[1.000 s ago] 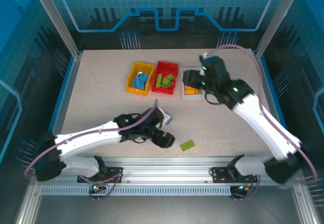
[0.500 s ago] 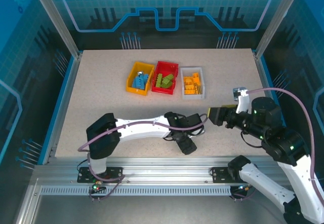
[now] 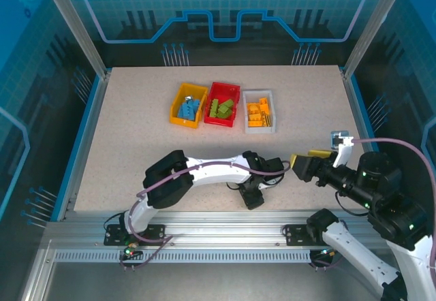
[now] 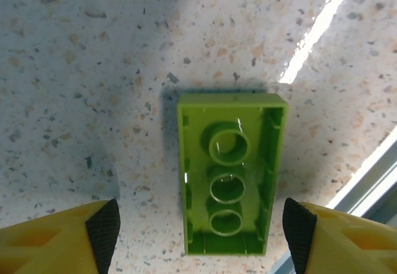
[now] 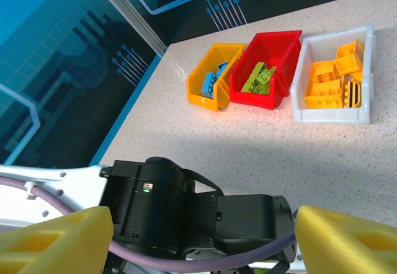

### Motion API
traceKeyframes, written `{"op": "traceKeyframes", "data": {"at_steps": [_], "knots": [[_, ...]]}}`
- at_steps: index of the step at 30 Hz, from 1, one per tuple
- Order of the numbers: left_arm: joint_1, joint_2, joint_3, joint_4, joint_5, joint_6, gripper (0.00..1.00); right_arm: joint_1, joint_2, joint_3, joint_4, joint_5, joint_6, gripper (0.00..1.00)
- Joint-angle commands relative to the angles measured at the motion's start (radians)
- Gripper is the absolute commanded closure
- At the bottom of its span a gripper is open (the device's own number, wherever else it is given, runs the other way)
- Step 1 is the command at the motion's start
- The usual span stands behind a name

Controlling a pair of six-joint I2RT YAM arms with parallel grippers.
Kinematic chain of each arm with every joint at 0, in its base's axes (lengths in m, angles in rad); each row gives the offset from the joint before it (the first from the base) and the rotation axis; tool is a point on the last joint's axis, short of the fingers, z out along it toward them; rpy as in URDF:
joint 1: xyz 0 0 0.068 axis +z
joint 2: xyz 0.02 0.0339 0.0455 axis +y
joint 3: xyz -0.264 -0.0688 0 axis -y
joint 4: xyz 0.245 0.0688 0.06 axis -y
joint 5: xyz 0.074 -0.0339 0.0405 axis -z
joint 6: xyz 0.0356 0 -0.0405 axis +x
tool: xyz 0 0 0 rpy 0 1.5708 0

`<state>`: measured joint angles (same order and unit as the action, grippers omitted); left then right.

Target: Sort the legos into containers by color

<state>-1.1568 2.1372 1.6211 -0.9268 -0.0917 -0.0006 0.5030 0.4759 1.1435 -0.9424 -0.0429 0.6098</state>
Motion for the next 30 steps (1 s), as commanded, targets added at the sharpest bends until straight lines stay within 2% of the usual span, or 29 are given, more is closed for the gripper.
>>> {"op": "traceKeyframes", "data": {"at_steps": [1, 5, 10, 14, 18, 21, 25, 30], "knots": [[-0.008, 0.031, 0.046, -0.047, -0.011, 0.001, 0.28, -0.011, -0.017, 0.012, -0.003, 0.028, 0.007, 0.21], [-0.008, 0.053, 0.055, -0.040, 0.000, -0.001, 0.35, -0.011, -0.017, 0.004, -0.005, 0.028, 0.015, 0.21], [-0.008, 0.069, 0.056, -0.028, 0.006, -0.011, 0.52, -0.011, -0.020, -0.011, 0.001, 0.031, 0.021, 0.21], [-0.007, 0.050, 0.030, 0.012, -0.031, -0.038, 0.57, -0.011, -0.020, -0.014, 0.002, 0.033, 0.022, 0.21], [0.036, -0.042, -0.026, 0.058, -0.052, -0.076, 0.59, -0.011, -0.015, -0.024, 0.007, 0.023, 0.018, 0.22], [0.125, -0.153, -0.072, 0.087, -0.032, -0.104, 0.60, -0.011, 0.008, -0.040, 0.036, -0.008, 0.012, 0.22], [0.280, -0.254, -0.070, 0.089, -0.001, -0.110, 0.59, -0.011, 0.117, -0.069, 0.102, -0.096, -0.001, 0.23], [0.464, -0.250, 0.047, 0.082, 0.001, -0.095, 0.59, -0.008, 0.277, -0.119, 0.284, -0.163, 0.015, 0.24]]}}
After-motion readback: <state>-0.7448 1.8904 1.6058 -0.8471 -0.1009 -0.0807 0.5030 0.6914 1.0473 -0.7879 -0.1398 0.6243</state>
